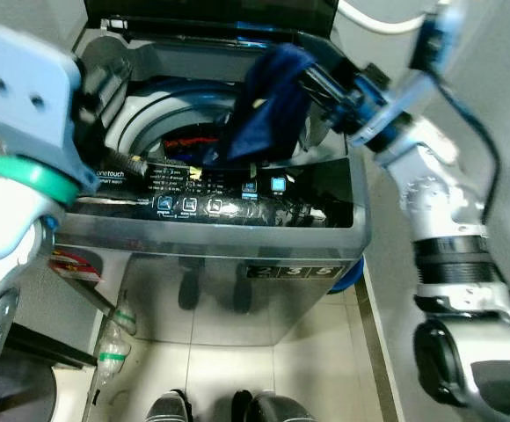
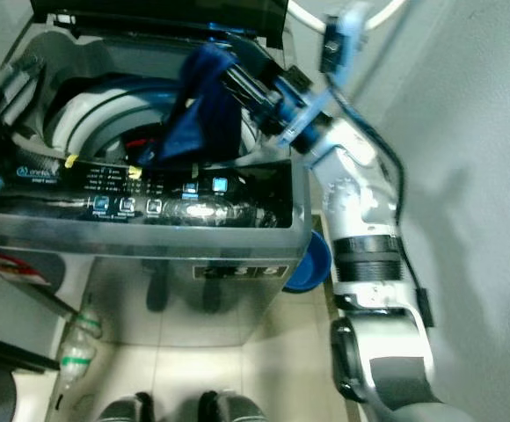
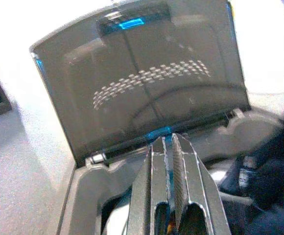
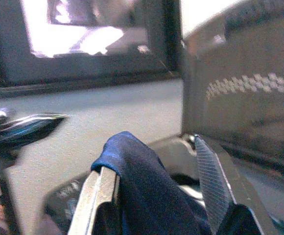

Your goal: Clothes washing

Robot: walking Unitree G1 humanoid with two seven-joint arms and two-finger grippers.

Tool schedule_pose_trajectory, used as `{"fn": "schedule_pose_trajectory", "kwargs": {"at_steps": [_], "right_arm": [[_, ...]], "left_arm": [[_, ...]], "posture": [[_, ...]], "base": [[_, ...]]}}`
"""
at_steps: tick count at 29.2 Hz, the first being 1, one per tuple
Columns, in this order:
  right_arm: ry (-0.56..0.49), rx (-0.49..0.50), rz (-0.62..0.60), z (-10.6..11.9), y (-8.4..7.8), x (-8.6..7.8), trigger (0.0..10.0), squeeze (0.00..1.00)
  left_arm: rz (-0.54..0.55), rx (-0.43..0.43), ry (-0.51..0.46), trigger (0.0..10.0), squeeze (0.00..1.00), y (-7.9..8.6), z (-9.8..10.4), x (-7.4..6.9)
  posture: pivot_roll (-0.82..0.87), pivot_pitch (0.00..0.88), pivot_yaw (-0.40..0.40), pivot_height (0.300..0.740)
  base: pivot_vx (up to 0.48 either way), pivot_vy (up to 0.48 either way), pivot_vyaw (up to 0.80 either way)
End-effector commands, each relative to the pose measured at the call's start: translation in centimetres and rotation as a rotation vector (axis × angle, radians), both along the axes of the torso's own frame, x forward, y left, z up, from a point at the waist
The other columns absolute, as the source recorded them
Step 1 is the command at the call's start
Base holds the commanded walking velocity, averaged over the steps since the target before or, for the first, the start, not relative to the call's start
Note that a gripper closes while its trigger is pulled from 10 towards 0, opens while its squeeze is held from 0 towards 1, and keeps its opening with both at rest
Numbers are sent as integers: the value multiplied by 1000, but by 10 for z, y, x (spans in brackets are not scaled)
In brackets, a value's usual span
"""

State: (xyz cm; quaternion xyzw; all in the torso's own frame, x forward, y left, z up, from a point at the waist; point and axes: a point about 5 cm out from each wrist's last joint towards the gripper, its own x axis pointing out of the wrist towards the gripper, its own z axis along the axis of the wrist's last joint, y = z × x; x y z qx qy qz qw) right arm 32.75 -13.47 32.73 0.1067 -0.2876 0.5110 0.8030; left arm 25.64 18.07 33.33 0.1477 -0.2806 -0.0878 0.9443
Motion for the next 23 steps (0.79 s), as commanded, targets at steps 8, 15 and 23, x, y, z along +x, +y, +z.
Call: {"fn": "schedule_pose_trajectory", "kwargs": {"at_steps": [8, 15, 23], "right_arm": [[-99, -90, -59, 14, -16, -32, 10000, 0], [-25, -248, -251, -10, 27, 9, 10000, 0], [-87, -232, -194, 15, 39, 3, 10000, 0]], "left_arm": [[5, 22, 10, 10000, 0, 4, -1, 8], [-403, -53, 218, 10000, 0, -34, -27, -12], [-456, 36, 344, 10000, 0, -30, -48, 1]], "posture": [[98, 48, -3, 740], [118, 51, -17, 740], [107, 64, -22, 740]], "base": [[0, 0, 0], [0, 0, 0], [0, 0, 0]]}}
